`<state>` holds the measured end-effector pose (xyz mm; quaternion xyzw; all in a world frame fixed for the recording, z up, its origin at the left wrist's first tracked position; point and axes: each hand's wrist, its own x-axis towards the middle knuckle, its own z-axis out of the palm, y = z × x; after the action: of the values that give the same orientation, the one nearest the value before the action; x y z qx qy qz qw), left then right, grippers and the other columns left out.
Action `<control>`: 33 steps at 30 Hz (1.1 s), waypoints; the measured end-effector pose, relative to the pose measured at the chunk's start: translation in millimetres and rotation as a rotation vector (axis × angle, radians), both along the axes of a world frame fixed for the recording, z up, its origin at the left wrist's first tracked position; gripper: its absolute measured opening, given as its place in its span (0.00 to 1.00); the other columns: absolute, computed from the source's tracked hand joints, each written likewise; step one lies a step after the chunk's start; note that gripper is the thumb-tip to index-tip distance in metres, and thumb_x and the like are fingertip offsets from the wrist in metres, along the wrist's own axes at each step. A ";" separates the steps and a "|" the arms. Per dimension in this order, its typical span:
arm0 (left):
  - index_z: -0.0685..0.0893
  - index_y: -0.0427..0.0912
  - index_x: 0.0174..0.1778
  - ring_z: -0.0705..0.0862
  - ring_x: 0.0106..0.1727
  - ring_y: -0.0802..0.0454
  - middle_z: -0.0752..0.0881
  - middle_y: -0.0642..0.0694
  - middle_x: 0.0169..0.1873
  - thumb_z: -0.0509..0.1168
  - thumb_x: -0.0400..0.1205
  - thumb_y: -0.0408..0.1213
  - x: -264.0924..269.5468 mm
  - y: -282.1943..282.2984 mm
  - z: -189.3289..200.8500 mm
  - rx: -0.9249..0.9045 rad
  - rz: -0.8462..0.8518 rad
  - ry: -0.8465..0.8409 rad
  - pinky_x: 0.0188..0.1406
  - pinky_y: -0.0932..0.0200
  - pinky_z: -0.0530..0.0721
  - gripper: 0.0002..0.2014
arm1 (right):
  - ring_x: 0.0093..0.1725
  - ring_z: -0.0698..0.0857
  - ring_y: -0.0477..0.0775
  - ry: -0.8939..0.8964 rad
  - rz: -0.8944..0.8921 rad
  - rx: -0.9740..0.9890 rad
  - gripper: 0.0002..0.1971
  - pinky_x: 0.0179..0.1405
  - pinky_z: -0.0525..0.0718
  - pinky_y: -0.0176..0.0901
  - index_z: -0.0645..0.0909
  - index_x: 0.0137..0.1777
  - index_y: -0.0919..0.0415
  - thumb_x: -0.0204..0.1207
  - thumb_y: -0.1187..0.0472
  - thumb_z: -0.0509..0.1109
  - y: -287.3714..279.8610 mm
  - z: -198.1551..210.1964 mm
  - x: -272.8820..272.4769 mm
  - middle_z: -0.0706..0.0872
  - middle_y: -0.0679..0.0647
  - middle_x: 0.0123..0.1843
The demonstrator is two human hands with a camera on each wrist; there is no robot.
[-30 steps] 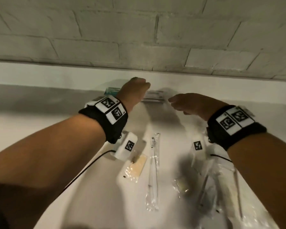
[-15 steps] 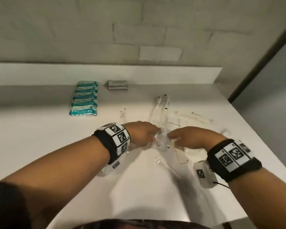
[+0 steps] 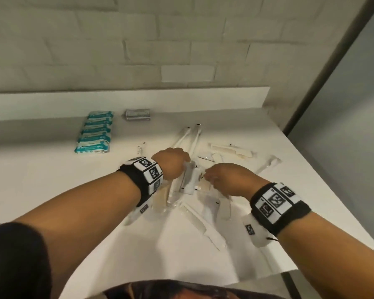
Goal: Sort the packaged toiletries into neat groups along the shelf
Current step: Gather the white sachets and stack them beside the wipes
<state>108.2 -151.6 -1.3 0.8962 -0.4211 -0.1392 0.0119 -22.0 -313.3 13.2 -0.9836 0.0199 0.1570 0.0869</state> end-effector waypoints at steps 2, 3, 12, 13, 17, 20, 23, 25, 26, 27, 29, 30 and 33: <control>0.81 0.49 0.63 0.80 0.55 0.45 0.81 0.45 0.60 0.58 0.82 0.45 -1.9 -15.9 -1.6 0.081 -0.009 -0.111 0.46 0.53 0.77 0.16 | 0.64 0.81 0.52 -0.023 0.138 0.039 0.19 0.62 0.78 0.44 0.75 0.71 0.36 0.83 0.53 0.59 8.9 -4.7 7.8 0.81 0.44 0.70; 0.81 0.48 0.61 0.80 0.53 0.45 0.81 0.44 0.58 0.60 0.81 0.45 -2.2 -18.9 -3.1 0.130 -0.009 -0.175 0.43 0.54 0.74 0.14 | 0.60 0.82 0.53 -0.036 0.189 0.014 0.18 0.58 0.79 0.45 0.76 0.70 0.35 0.83 0.50 0.58 11.7 -7.9 10.7 0.83 0.46 0.66; 0.81 0.40 0.59 0.81 0.57 0.40 0.81 0.39 0.57 0.58 0.82 0.43 -4.5 -6.7 -6.9 0.220 0.227 -0.205 0.51 0.50 0.76 0.15 | 0.62 0.80 0.61 -0.026 0.196 -0.102 0.22 0.59 0.76 0.54 0.75 0.71 0.52 0.78 0.51 0.69 2.0 -18.5 38.1 0.80 0.56 0.64; 0.80 0.40 0.60 0.81 0.57 0.39 0.80 0.39 0.56 0.59 0.82 0.47 -5.0 -11.6 -9.5 0.149 0.255 -0.166 0.53 0.50 0.77 0.17 | 0.61 0.80 0.61 -0.041 0.190 -0.109 0.22 0.59 0.76 0.53 0.76 0.70 0.54 0.76 0.53 0.71 4.9 -20.7 40.7 0.79 0.57 0.63; 0.76 0.40 0.62 0.81 0.58 0.38 0.79 0.39 0.56 0.66 0.77 0.52 -8.0 -32.0 -16.5 -0.008 0.363 0.019 0.53 0.48 0.81 0.24 | 0.56 0.81 0.58 -0.045 0.176 -0.047 0.18 0.56 0.78 0.51 0.79 0.63 0.55 0.73 0.61 0.72 11.8 -23.7 49.9 0.82 0.54 0.56; 0.73 0.40 0.68 0.82 0.59 0.39 0.80 0.40 0.61 0.71 0.75 0.46 -6.8 -35.4 -16.1 -0.076 0.512 0.117 0.57 0.48 0.82 0.27 | 0.54 0.84 0.55 0.074 0.191 0.037 0.17 0.56 0.82 0.49 0.80 0.62 0.55 0.73 0.64 0.73 6.5 -20.3 51.5 0.86 0.53 0.54; 0.73 0.36 0.69 0.83 0.61 0.41 0.83 0.39 0.61 0.72 0.77 0.43 -5.3 -29.5 -15.3 -0.007 0.523 0.168 0.58 0.52 0.81 0.28 | 0.53 0.83 0.57 0.124 0.209 -0.030 0.15 0.48 0.80 0.46 0.79 0.62 0.60 0.75 0.63 0.72 -8.5 -17.3 55.2 0.85 0.57 0.57; 0.78 0.35 0.65 0.82 0.61 0.41 0.84 0.39 0.61 0.69 0.79 0.44 -9.6 -22.8 -14.2 0.049 0.479 0.155 0.56 0.53 0.79 0.23 | 0.53 0.82 0.59 0.162 0.192 -0.086 0.15 0.44 0.75 0.43 0.80 0.61 0.64 0.76 0.60 0.71 -22.4 -14.5 60.1 0.84 0.59 0.59; 0.79 0.35 0.63 0.82 0.61 0.42 0.84 0.39 0.60 0.68 0.80 0.45 -12.2 -18.4 -14.8 0.080 0.465 0.162 0.55 0.54 0.79 0.21 | 0.53 0.82 0.60 0.157 0.166 -0.087 0.15 0.43 0.73 0.42 0.79 0.61 0.65 0.77 0.59 0.70 -29.9 -13.2 63.7 0.84 0.60 0.60; 0.80 0.35 0.61 0.82 0.60 0.42 0.84 0.40 0.60 0.67 0.80 0.47 -14.9 -13.4 -14.4 0.106 0.458 0.175 0.54 0.54 0.78 0.20 | 0.53 0.81 0.60 0.127 0.133 -0.068 0.15 0.43 0.71 0.41 0.79 0.60 0.65 0.77 0.58 0.69 -36.1 -13.7 68.8 0.83 0.61 0.61; 0.81 0.37 0.58 0.82 0.59 0.43 0.84 0.42 0.57 0.67 0.79 0.49 -20.1 -4.3 -13.4 0.121 0.455 0.197 0.52 0.55 0.77 0.19 | 0.51 0.80 0.60 0.025 0.010 0.004 0.14 0.45 0.73 0.41 0.80 0.57 0.62 0.76 0.55 0.69 -45.8 -11.7 78.4 0.79 0.61 0.62; 0.81 0.38 0.53 0.81 0.56 0.43 0.84 0.43 0.52 0.68 0.79 0.50 -23.6 -0.3 -11.9 0.092 0.463 0.210 0.48 0.56 0.75 0.17 | 0.52 0.80 0.60 -0.021 -0.045 0.031 0.14 0.47 0.76 0.42 0.80 0.56 0.62 0.76 0.53 0.69 -47.2 -12.0 82.9 0.76 0.61 0.63; 0.73 0.42 0.32 0.77 0.36 0.49 0.76 0.48 0.31 0.72 0.75 0.53 -42.8 4.3 -7.1 -0.093 0.523 0.329 0.30 0.58 0.68 0.20 | 0.62 0.78 0.63 0.014 -0.092 -0.059 0.20 0.62 0.80 0.51 0.80 0.63 0.60 0.74 0.51 0.71 -44.4 -19.3 92.5 0.71 0.60 0.66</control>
<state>65.4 -147.3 -8.4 0.9380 -0.1746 -0.2554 0.1563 70.5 -357.7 -6.2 -0.9826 0.0701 0.1591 0.0650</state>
